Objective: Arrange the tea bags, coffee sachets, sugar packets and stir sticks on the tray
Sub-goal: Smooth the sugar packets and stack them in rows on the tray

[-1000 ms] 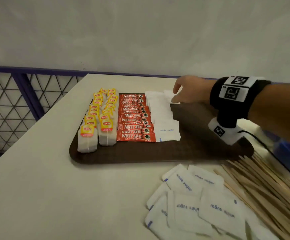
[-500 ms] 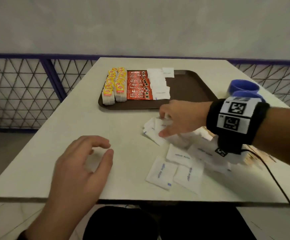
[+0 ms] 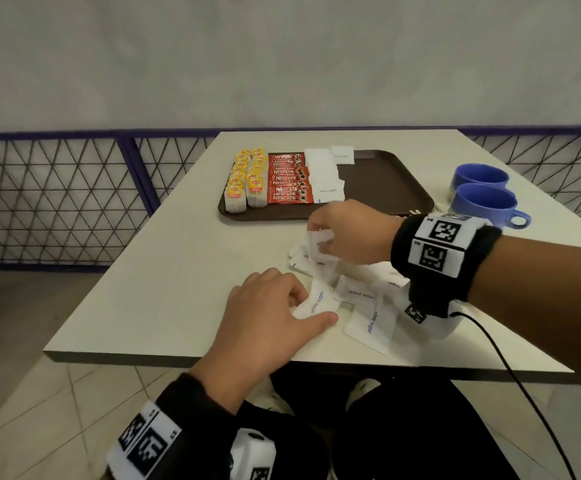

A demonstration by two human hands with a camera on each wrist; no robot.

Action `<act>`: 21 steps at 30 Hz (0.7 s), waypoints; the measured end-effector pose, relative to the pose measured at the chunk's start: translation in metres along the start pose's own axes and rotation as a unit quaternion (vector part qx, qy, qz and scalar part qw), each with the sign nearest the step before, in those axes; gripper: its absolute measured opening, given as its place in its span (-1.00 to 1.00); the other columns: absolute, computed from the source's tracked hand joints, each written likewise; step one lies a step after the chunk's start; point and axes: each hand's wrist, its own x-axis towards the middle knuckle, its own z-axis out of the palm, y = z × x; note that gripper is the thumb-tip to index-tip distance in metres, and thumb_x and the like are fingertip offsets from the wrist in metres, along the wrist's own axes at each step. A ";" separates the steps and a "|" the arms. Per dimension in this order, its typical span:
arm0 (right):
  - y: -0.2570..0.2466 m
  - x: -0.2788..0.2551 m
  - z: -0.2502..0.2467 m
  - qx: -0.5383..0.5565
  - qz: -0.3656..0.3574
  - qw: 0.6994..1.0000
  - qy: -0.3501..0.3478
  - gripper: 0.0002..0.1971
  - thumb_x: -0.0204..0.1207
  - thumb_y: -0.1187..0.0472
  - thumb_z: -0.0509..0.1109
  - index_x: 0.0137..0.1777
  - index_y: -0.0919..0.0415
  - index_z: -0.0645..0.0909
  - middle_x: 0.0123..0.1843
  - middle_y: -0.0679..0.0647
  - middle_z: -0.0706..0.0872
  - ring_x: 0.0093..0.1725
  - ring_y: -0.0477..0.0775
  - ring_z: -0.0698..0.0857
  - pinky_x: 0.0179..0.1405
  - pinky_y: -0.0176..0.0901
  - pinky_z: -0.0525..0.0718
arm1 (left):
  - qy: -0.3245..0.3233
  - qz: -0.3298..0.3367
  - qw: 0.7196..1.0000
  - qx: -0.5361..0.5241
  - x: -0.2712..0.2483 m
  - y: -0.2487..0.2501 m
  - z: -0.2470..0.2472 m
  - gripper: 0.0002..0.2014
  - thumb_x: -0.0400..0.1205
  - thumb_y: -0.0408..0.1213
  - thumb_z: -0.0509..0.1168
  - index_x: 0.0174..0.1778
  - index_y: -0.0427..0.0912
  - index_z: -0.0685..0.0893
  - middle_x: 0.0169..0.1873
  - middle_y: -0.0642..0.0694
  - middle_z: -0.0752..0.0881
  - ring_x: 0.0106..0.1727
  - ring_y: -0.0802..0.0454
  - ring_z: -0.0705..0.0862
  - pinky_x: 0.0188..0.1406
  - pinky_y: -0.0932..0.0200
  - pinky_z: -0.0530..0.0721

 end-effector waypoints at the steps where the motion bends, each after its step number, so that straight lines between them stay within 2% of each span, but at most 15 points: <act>1: 0.001 -0.005 -0.005 0.035 0.004 0.999 0.030 -0.79 0.63 0.22 0.45 0.25 0.11 0.68 0.12 -0.02 0.72 0.05 0.05 0.63 -0.08 -0.30 0.49 | 0.002 -0.012 1.000 -0.027 0.002 0.000 -0.001 -0.65 0.40 0.34 0.45 -0.17 0.20 0.58 -0.15 0.25 0.62 -0.04 0.28 0.56 0.09 0.12 0.56; 3: 0.000 -0.020 -0.017 0.173 0.021 0.980 0.096 -0.92 0.60 0.25 0.50 0.04 0.18 0.68 -0.13 -0.01 0.74 -0.14 0.01 0.68 -0.27 -0.35 0.53 | 0.016 -0.039 0.992 -0.117 0.005 -0.002 -0.003 -0.74 0.45 0.14 0.54 -0.18 0.13 0.64 -0.21 0.21 0.70 -0.17 0.29 0.64 -0.07 0.16 0.63; 5: -0.001 -0.042 -0.024 0.361 0.036 0.921 0.144 -0.86 0.55 0.29 0.57 0.04 0.23 0.69 -0.14 0.08 0.84 -0.25 -0.07 0.78 -0.34 -0.37 0.63 | 0.041 -0.051 0.974 -0.218 0.007 -0.003 -0.004 -0.84 0.51 -0.07 0.56 -0.15 0.08 0.70 -0.24 0.17 0.77 -0.27 0.28 0.69 -0.17 0.18 0.71; 7: -0.003 -0.069 -0.018 0.463 0.045 0.867 0.179 -0.84 0.53 0.29 0.59 0.04 0.20 0.68 -0.14 0.10 0.86 -0.34 -0.13 0.77 -0.47 -0.45 0.57 | 0.060 -0.050 0.944 -0.320 0.008 -0.001 -0.005 -0.89 0.57 -0.23 0.53 -0.11 0.00 0.72 -0.22 0.11 0.83 -0.29 0.18 0.75 -0.22 0.26 0.74; 8: -0.004 -0.081 -0.011 0.484 0.043 0.852 0.195 -0.85 0.53 0.28 0.59 0.00 0.17 0.68 -0.19 0.07 0.85 -0.39 -0.14 0.73 -0.52 -0.47 0.54 | 0.061 -0.047 0.926 -0.369 0.008 0.002 -0.005 -0.92 0.60 -0.30 0.50 -0.08 -0.08 0.73 -0.22 0.06 0.85 -0.28 0.09 0.79 -0.24 0.29 0.73; 10: -0.006 -0.103 0.006 0.490 0.037 0.841 0.229 -0.87 0.52 0.23 0.58 -0.08 0.05 0.67 -0.28 0.00 0.82 -0.43 -0.12 0.67 -0.52 -0.39 0.55 | 0.049 -0.038 0.899 -0.435 0.007 0.006 -0.004 -0.94 0.65 -0.38 0.45 0.00 -0.19 0.74 -0.23 -0.05 0.88 -0.28 -0.01 0.84 -0.25 0.27 0.73; 12: -0.004 -0.119 0.021 0.501 0.038 0.820 0.274 -0.87 0.51 0.22 0.58 -0.10 0.02 0.67 -0.22 0.06 0.83 -0.43 -0.04 0.67 -0.53 -0.26 0.60 | 0.036 -0.030 0.883 -0.467 0.006 0.009 -0.001 -0.91 0.67 -0.43 0.41 0.07 -0.23 0.72 -0.21 -0.16 0.87 -0.27 -0.08 0.86 -0.27 0.21 0.75; 14: -0.002 -0.129 0.034 0.514 0.044 0.790 0.332 -0.86 0.51 0.26 0.58 -0.05 0.05 0.68 -0.16 0.12 0.81 -0.41 0.05 0.68 -0.55 -0.11 0.65 | 0.032 -0.030 0.875 -0.482 0.004 0.009 0.002 -0.86 0.67 -0.45 0.41 0.10 -0.19 0.72 -0.21 -0.30 0.83 -0.23 -0.15 0.87 -0.22 0.08 0.82; 15: -0.002 -0.132 0.041 0.496 0.034 0.788 0.364 -0.84 0.52 0.30 0.58 -0.03 0.07 0.69 -0.15 0.10 0.80 -0.35 0.09 0.70 -0.49 -0.04 0.70 | 0.033 -0.028 0.876 -0.481 0.004 0.009 0.004 -0.84 0.66 -0.44 0.42 0.10 -0.15 0.72 -0.22 -0.33 0.79 -0.20 -0.18 0.86 -0.18 0.01 0.84; 16: -0.003 -0.132 0.048 0.455 0.013 0.801 0.390 -0.83 0.52 0.37 0.57 -0.03 0.09 0.71 -0.12 0.06 0.79 -0.27 0.10 0.71 -0.38 -0.04 0.73 | 0.033 -0.025 0.879 -0.474 0.003 0.008 0.006 -0.83 0.64 -0.44 0.44 0.09 -0.12 0.74 -0.21 -0.37 0.75 -0.18 -0.20 0.85 -0.14 -0.04 0.85; 18: -0.008 -0.129 0.064 0.341 -0.034 0.842 0.416 -0.77 0.50 0.52 0.53 -0.04 0.17 0.75 -0.04 0.03 0.77 -0.10 0.05 0.71 -0.17 -0.22 0.68 | 0.026 -0.018 0.879 -0.475 0.003 0.009 0.008 -0.82 0.62 -0.46 0.46 0.06 -0.12 0.79 -0.17 -0.41 0.67 -0.13 -0.25 0.81 -0.18 -0.04 0.86; 19: -0.009 -0.127 0.072 0.288 -0.052 0.859 0.420 -0.77 0.47 0.56 0.51 -0.05 0.22 0.78 -0.01 0.05 0.75 -0.05 0.02 0.71 -0.10 -0.30 0.64 | 0.018 -0.013 0.874 -0.485 0.003 0.008 0.009 -0.83 0.62 -0.49 0.45 0.04 -0.16 0.80 -0.16 -0.39 0.70 -0.12 -0.24 0.81 -0.21 0.01 0.86; 21: -0.010 -0.122 0.084 0.210 -0.080 0.883 0.412 -0.80 0.49 0.53 0.51 0.00 0.27 0.82 0.04 0.08 0.74 0.00 0.02 0.72 -0.01 -0.28 0.65 | 0.006 -0.006 0.866 -0.500 0.005 0.006 0.009 -0.82 0.65 -0.54 0.39 0.04 -0.22 0.80 -0.13 -0.31 0.82 -0.07 -0.20 0.85 -0.17 0.08 0.85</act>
